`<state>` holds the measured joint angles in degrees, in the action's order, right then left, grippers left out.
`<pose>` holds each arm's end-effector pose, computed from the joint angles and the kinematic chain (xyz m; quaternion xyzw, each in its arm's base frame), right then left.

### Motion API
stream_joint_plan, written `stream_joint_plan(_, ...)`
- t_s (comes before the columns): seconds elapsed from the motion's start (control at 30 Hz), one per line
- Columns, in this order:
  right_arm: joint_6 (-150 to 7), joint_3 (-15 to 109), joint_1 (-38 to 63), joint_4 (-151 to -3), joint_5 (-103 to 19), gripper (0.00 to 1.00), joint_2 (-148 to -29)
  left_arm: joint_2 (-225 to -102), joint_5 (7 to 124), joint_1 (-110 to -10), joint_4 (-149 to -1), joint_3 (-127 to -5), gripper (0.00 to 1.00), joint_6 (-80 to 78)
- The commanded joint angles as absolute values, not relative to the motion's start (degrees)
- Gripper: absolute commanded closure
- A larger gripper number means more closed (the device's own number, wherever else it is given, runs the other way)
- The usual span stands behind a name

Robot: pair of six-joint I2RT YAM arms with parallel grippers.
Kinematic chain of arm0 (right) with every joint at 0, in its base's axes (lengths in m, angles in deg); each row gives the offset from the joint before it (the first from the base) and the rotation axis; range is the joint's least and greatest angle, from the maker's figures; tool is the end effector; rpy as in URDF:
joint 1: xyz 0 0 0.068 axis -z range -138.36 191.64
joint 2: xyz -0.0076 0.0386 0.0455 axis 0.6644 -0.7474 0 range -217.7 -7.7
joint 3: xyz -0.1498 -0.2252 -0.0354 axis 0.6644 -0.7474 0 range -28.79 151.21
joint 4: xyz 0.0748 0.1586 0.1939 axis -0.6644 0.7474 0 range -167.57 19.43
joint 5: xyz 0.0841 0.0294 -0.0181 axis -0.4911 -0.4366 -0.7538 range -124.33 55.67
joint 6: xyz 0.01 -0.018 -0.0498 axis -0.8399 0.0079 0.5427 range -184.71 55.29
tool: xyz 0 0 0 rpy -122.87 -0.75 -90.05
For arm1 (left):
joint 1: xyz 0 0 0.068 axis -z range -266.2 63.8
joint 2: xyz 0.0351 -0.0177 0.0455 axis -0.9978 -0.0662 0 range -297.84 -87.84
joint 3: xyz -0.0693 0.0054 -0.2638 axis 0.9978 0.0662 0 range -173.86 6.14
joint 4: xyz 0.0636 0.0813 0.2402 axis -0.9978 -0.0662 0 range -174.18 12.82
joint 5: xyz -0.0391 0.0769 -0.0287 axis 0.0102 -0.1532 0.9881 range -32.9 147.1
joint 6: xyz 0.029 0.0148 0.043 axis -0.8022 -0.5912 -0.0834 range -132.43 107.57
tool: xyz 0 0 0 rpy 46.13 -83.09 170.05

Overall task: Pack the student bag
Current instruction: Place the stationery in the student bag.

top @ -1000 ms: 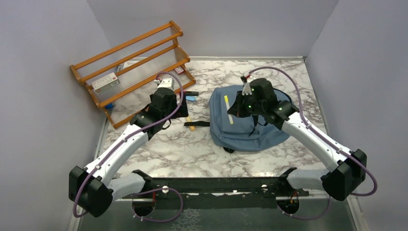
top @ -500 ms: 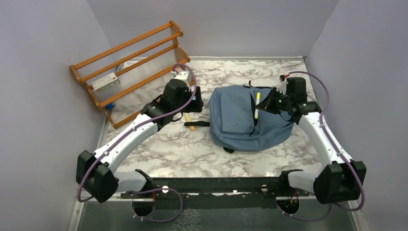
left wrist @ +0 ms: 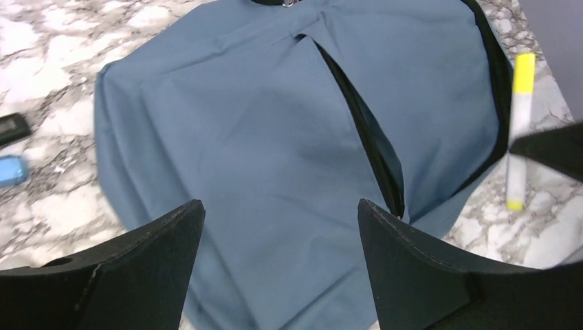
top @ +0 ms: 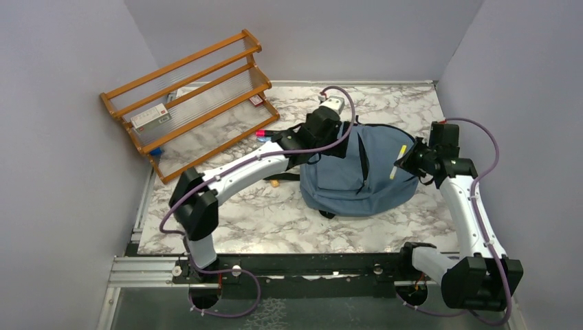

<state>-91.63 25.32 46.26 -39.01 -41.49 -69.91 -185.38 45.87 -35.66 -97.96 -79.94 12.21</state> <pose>0.2225 -0.0135 0.2924 0.2299 0.8989 0.1282 0.3504 0.2588 -0.3035 0.3273 0.1493 0.8598 -0.2254 0.4332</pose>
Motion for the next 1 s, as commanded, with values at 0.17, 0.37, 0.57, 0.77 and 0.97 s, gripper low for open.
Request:
stream_joint_plan(0.17,-93.3,22.6,46.6,-34.2,-42.0,1.0,-60.3,-202.8,31.3,-29.2,-108.7,-101.7,0.18,10.9)
stream_joint_plan(0.37,-94.5,21.2,46.6,-32.0,-41.4,0.99,-56.5,-208.9,28.9,-27.1,-111.3,-109.2,0.18,9.6)
stream_joint_plan(0.57,-96.4,21.9,46.6,-30.3,-40.0,1.0,-52.7,-213.3,27.3,-26.2,-114.5,-112.5,0.18,9.8)
stream_joint_plan(0.77,-97.1,23.3,46.6,-28.8,-39.9,0.99,-50.6,-216.5,26.9,-26.1,-115.1,-114.8,0.18,9.8)
stream_joint_plan(0.97,-97.3,22.8,46.6,-28.6,-40.8,0.99,-49.8,-220.1,27.0,-26.1,-116.3,-119.8,0.18,9.5)
